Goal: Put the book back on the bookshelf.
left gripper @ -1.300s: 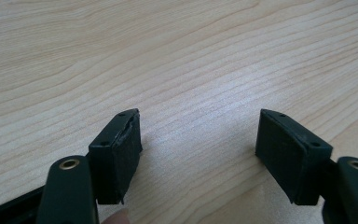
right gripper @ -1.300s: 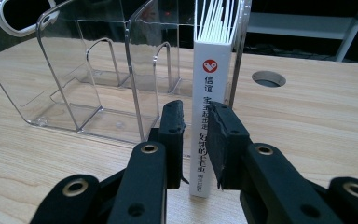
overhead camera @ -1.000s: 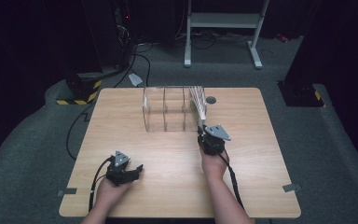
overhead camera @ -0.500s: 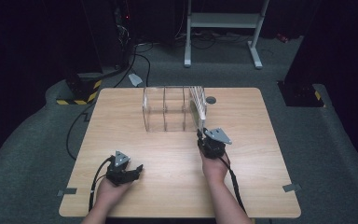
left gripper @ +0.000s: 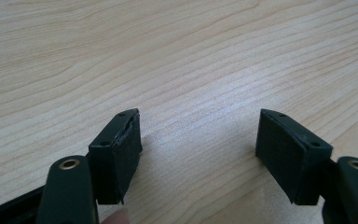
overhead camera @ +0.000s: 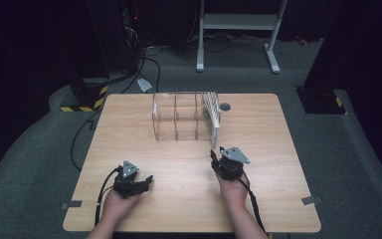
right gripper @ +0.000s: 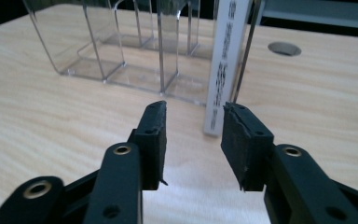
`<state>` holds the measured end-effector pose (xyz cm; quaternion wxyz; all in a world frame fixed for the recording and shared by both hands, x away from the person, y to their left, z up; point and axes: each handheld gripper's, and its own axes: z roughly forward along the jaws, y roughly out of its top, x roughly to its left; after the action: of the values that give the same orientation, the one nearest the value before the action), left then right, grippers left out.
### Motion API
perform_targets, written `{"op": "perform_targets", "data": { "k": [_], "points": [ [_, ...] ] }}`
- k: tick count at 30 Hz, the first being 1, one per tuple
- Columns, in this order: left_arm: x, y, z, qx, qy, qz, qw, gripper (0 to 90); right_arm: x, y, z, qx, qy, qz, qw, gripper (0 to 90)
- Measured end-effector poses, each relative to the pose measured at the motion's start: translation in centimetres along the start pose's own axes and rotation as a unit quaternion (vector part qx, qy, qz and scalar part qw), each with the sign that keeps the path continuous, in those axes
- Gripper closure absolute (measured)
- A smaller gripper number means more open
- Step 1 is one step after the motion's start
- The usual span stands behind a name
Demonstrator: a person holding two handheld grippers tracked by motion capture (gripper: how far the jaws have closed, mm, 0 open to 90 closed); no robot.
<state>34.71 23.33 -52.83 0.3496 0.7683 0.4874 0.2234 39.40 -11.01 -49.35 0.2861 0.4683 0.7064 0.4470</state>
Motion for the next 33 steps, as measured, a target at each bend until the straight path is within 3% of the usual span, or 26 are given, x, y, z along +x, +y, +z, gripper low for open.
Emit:
{"op": "perform_targets", "data": {
  "k": [6, 11, 14, 17, 20, 23, 26, 27, 33],
  "points": [
    [0.0, 0.0, 0.0, 0.000, 0.000, 0.000, 1.0000, 30.9, -0.6, -1.5, -1.6, 0.017, 0.004, 0.000, 0.9998, 50.5],
    [0.0, 0.0, 0.0, 0.001, 0.001, 0.000, 1.0000, 30.9, -1.9, -3.1, -3.4, 0.030, -0.008, 0.003, 0.9995, 43.3],
    [0.0, 0.0, 0.0, 0.001, 0.001, 0.000, 1.0000, 30.9, -3.5, -4.2, -4.4, 0.057, -0.011, 0.010, 0.9983, 37.4],
    [0.0, 0.0, 0.0, 0.001, 0.001, 0.000, 1.0000, 30.9, -5.1, -5.0, -5.2, 0.073, -0.032, 0.005, 0.9968, 34.4],
    [0.0, 0.0, 0.0, 0.001, 0.001, 0.000, 1.0000, 30.9, -7.5, -5.6, -6.0, 0.110, -0.053, 0.003, 0.9926, 30.2],
    [0.0, 0.0, 0.0, 0.001, 0.002, -0.001, 1.0000, 30.8, -9.1, -5.9, -6.8, 0.124, -0.077, 0.004, 0.9892, 25.8],
    [0.0, 0.0, 0.0, 0.001, 0.001, -0.002, 1.0000, 30.8, -10.8, -6.4, -7.0, 0.156, -0.077, 0.019, 0.9845, 21.7],
    [0.0, 0.0, 0.0, 0.001, 0.001, -0.002, 1.0000, 30.8, -11.2, -6.6, -7.0, 0.157, -0.071, 0.030, 0.9846, 20.0],
    [0.0, 0.0, 0.0, 0.002, 0.008, -0.005, 1.0000, 29.8, -12.0, -6.5, -6.7, 0.163, -0.057, 0.024, 0.9846, 14.1]
  ]
}}
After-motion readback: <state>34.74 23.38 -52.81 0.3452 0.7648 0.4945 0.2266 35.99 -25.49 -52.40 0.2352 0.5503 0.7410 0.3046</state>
